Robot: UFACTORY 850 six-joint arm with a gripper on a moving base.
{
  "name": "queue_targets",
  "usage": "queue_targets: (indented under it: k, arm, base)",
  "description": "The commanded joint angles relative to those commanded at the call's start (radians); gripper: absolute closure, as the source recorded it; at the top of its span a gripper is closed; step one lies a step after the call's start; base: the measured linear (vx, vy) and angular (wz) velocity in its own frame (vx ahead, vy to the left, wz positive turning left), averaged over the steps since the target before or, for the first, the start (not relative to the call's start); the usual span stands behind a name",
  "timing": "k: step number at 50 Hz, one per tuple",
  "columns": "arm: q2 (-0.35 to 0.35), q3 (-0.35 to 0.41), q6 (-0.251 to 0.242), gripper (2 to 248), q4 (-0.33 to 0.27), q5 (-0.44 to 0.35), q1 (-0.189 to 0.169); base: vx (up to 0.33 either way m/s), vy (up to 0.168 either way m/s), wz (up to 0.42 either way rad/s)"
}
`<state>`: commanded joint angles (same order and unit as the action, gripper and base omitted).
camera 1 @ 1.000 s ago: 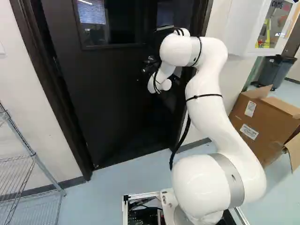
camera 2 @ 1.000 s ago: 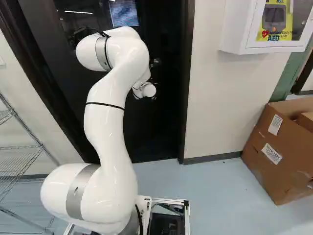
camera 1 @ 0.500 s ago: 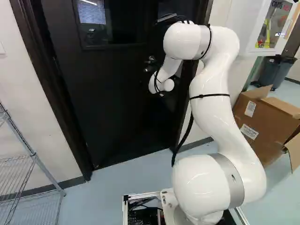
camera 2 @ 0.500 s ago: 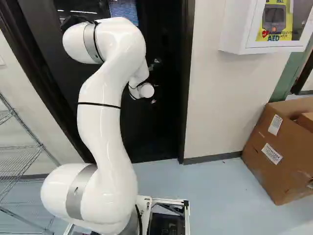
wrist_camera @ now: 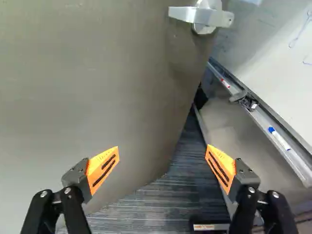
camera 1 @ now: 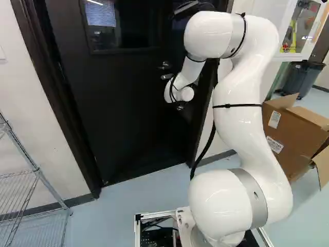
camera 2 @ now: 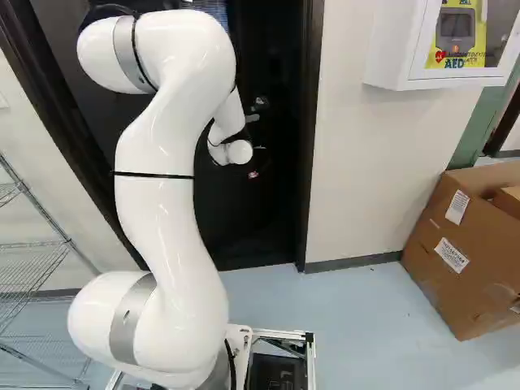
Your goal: Open the door and move inside
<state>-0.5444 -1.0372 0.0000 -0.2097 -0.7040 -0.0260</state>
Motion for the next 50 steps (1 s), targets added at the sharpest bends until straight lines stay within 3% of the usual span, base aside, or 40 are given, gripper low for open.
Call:
queue_targets:
  k: [50]
  arm:
    - [0.216, 0.278, 0.0, 3, 0.302, 0.144, -0.022]
  base:
    - [0.0, 0.0, 0.0]
